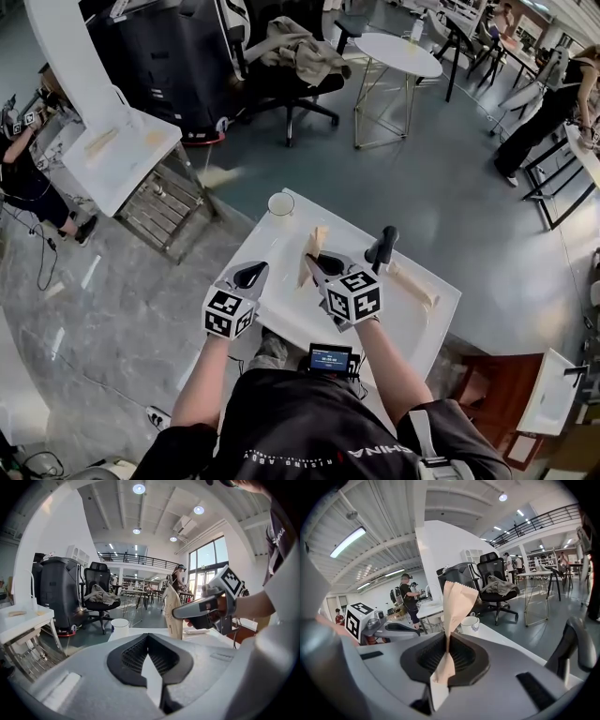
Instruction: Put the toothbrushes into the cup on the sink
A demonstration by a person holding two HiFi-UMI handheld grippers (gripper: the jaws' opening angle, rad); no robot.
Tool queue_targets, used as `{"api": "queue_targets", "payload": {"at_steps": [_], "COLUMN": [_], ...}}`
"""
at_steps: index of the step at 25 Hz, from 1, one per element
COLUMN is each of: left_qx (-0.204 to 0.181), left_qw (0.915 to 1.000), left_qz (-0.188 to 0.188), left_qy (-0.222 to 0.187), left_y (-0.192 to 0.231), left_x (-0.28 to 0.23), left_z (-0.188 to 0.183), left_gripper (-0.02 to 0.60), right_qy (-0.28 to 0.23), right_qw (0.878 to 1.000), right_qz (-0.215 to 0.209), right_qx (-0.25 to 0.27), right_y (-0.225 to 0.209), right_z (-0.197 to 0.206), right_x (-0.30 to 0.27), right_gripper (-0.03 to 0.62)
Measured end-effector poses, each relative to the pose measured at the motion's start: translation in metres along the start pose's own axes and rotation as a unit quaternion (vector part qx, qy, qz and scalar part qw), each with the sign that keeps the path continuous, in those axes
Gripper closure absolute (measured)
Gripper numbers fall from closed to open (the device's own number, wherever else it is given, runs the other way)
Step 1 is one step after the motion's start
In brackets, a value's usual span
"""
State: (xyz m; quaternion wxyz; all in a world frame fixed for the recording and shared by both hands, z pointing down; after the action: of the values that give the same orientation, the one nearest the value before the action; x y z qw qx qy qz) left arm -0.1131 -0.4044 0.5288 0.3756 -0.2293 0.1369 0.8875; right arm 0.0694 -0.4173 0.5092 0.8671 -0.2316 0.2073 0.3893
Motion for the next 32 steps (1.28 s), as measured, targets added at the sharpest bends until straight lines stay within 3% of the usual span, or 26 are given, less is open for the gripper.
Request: {"api": "queue_targets", "payload": {"at_steps": [16,32], "left_qx": [-0.021,-0.016], "left_qw": [0.9993,0.9979], "left_qz": [0.031,0.061], "left_qy": [-0.001,0.016], "left_y": [0.092,0.134], "left_x": [-0.056,-0.089], "left_z": [-0.060,-0.063], "left_gripper": [0.571,0.571], "right_qy": [-0.022,-0.038], "right_qw": [0.999,0.998], "right_qz": [0.033,0.055], "right_qx": [-0.008,-0.015], "right_y": [-0.047,-0.069], "right_z": [-0.091,-0.147], "right_x": [-0.069,-0.115], "right_gripper": [0.559,0.559]}}
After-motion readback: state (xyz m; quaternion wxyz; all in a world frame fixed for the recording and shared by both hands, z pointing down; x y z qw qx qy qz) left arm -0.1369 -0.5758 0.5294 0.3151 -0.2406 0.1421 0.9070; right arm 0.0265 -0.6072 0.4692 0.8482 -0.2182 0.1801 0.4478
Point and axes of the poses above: the fingertips, and each gripper's own axes: x backward along the fingers, y to its left, z out of its underside, the point moved 7 cm from there along x, backward along the fingers, and after that the axes turned 9 degrees about y, right-handed, at the moved point
